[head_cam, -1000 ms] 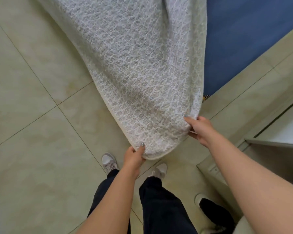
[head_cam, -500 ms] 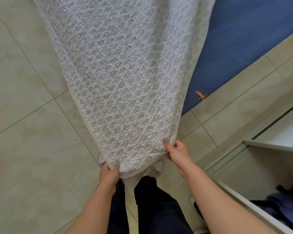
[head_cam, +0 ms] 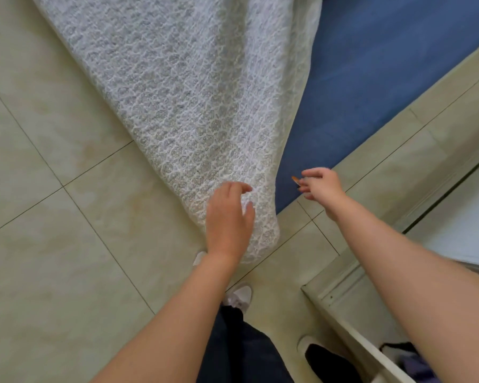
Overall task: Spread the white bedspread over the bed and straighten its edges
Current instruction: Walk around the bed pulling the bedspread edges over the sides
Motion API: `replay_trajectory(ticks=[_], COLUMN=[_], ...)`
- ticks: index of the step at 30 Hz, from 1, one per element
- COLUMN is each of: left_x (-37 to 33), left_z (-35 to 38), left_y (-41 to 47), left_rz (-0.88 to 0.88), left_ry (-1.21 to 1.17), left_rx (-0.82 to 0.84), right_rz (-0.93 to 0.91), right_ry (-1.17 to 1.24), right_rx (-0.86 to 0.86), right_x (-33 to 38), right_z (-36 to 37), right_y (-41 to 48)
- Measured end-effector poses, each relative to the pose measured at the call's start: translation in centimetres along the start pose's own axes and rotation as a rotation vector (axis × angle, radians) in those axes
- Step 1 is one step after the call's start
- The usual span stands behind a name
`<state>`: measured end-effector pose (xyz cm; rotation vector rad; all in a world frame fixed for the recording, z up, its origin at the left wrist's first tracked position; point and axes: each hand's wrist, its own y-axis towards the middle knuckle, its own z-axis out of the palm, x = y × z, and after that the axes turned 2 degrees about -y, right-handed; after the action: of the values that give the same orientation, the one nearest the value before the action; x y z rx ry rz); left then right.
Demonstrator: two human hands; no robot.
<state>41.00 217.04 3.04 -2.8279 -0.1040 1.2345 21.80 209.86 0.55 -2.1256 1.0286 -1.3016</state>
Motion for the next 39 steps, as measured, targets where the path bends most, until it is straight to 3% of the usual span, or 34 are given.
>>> replay_trajectory(ticks=[4,6,12,15,19,26,32,39], left_x=[-3.0,-3.6,-2.2,0.1,1.4,-0.3,-3.6,-6.9], left_z=[3.3,5.0,4.9,4.0,3.3,3.3,4.2,7.0], left_y=[2.5,2.9,7.6,9.1,10.4,11.9,10.4,5.8], left_rz=[0.346,0.405,-0.082,-0.154,-0.134,0.034,0.22,0.214], left_ry=[0.066,0.174,0.625,0.74,0.758,0.84,0.732,0.702], left_rx=[0.105,0.164,0.434,0.46,0.545,0.764,0.92,1.034], right_rz=[-0.018,-0.047,-0.035,0.062,0.085,-0.092,-0.017,0.037], right_ry=[0.005,-0.011,-0.016,0.093,0.084,-0.226,-0.122,-0.054], right_rx=[0.043,0.057,0.035,-0.036,0.003,-0.111,-0.224,-0.21], right_x=[4.8,7.2,12.7,15.0,16.1,10.5,3.6,-1.6], right_z=[0.2,0.7,2.2,2.6,2.2,-1.7,-8.0,-13.5], right_y=[4.1,5.4,10.3,11.0,12.7,11.5,8.3,5.9])
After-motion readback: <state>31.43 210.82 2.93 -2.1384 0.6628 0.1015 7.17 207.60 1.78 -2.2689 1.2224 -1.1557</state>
